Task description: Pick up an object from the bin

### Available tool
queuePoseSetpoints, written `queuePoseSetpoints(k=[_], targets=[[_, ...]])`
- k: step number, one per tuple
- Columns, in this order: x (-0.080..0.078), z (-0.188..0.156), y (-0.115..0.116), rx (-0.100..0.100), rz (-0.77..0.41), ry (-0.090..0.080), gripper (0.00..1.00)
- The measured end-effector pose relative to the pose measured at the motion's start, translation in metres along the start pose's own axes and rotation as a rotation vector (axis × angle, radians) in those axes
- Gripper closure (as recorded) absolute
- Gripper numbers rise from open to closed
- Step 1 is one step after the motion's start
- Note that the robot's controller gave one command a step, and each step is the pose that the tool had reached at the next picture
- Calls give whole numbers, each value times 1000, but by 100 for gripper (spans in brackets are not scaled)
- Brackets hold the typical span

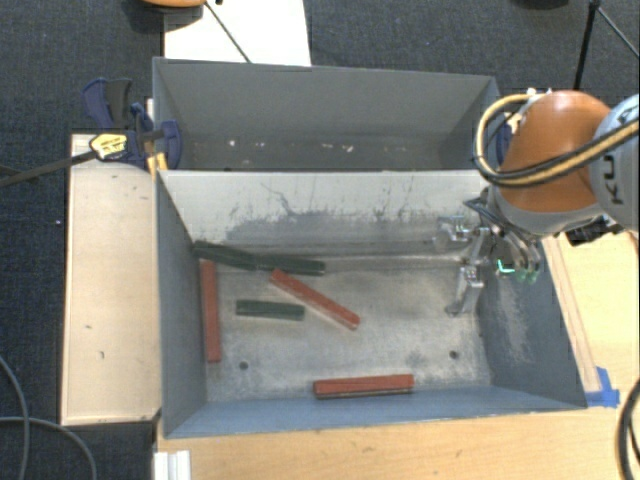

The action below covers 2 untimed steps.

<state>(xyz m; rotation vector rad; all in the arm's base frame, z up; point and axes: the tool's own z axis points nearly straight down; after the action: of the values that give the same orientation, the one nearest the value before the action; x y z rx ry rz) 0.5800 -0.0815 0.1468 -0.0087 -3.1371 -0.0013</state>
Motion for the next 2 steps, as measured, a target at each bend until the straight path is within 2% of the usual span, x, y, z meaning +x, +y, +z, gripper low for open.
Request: queuePoseSetpoints(k=[1, 2], targets=[[-2, -4, 0, 1, -2, -8, 0], [12, 49, 48, 1, 62, -13, 0]])
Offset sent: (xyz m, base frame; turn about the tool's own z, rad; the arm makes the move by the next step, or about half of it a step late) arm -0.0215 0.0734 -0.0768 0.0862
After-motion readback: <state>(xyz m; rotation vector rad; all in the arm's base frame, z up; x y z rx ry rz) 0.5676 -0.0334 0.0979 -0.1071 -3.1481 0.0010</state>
